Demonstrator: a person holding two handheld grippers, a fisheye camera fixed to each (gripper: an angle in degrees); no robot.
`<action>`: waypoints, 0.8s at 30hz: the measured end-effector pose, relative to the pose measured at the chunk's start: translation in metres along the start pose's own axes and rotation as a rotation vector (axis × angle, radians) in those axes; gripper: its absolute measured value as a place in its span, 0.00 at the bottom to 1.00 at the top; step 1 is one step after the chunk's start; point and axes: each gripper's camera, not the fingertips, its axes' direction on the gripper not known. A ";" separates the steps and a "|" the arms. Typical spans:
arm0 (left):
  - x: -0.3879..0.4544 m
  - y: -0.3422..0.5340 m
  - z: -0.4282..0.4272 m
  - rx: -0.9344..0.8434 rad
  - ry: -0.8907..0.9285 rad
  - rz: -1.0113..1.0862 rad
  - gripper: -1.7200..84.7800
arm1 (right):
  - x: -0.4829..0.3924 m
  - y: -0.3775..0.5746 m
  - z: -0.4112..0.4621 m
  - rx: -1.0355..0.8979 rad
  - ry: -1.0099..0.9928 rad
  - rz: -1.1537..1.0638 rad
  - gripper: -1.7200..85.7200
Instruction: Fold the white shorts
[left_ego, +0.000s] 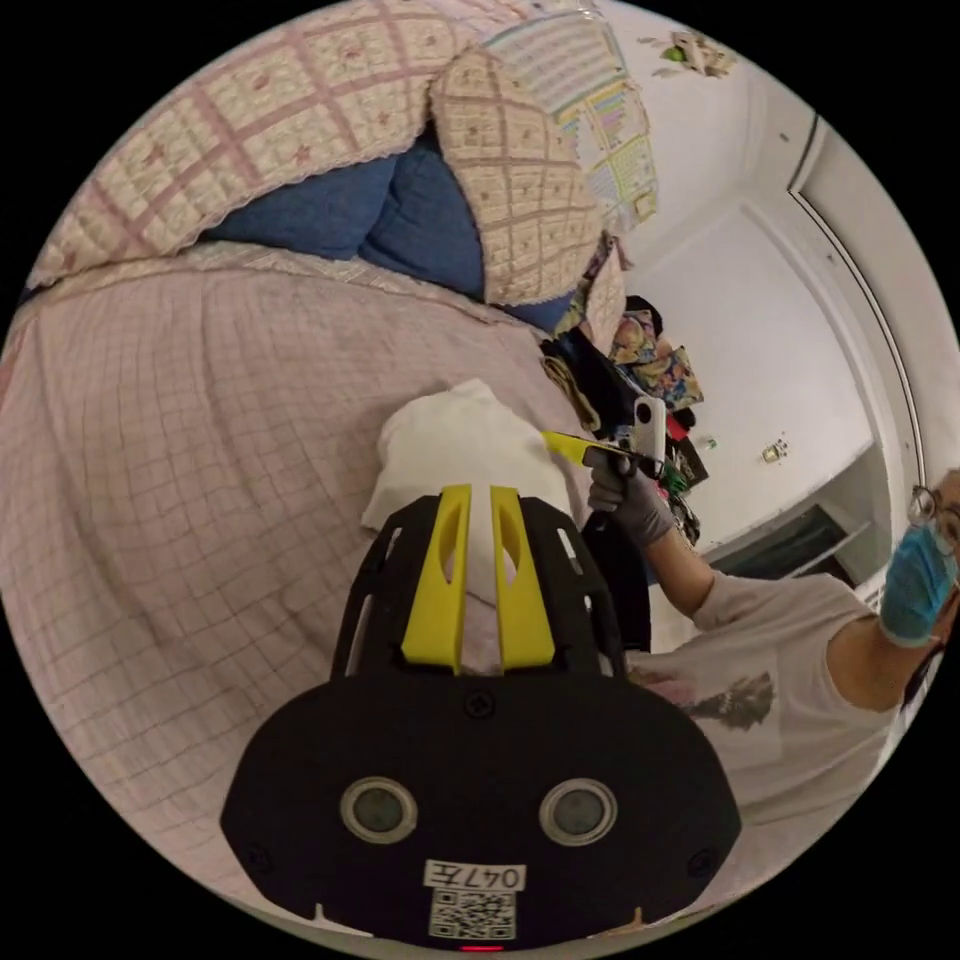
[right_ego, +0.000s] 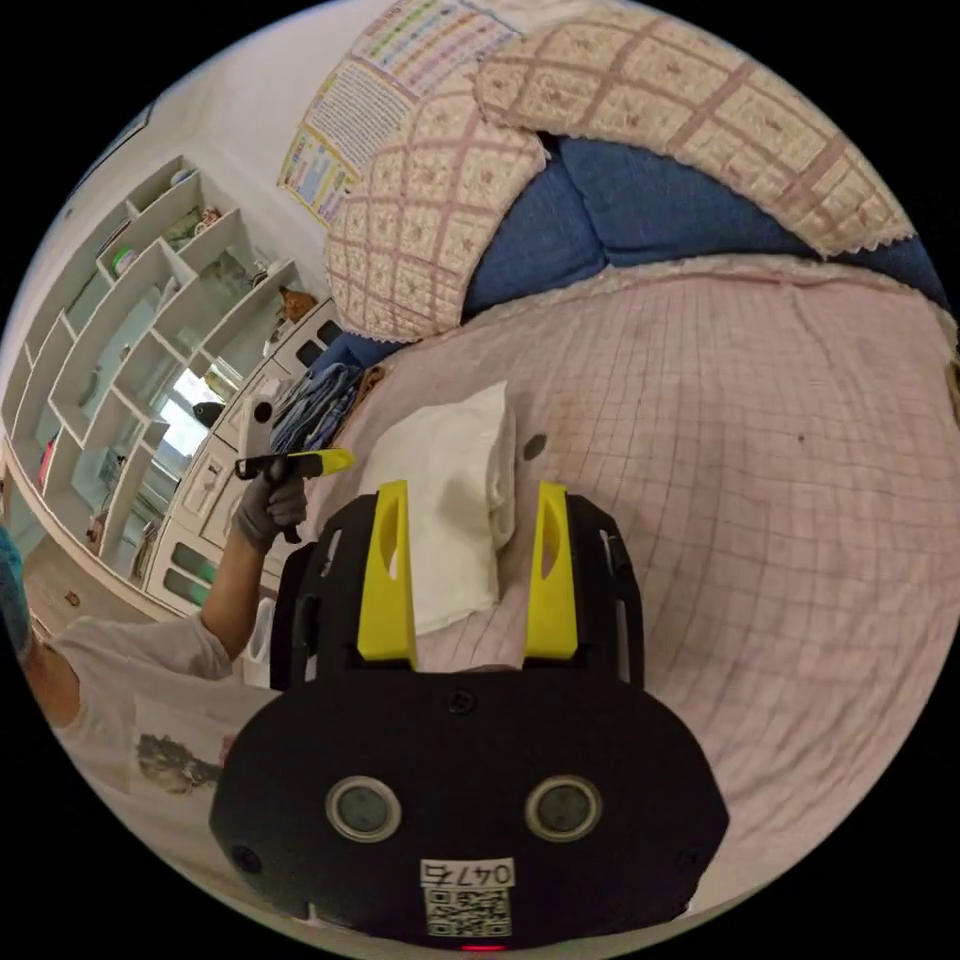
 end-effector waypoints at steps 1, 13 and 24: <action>-0.011 0.005 0.011 0.014 -0.009 -0.046 0.06 | 0.008 -0.007 0.009 -0.028 -0.028 0.032 0.16; -0.061 0.065 0.068 0.165 0.252 -0.140 0.01 | 0.022 -0.024 -0.020 0.019 -0.284 0.143 0.03; 0.007 0.110 0.069 0.359 0.093 0.102 0.01 | -0.111 -0.013 -0.229 0.360 0.130 -0.164 0.02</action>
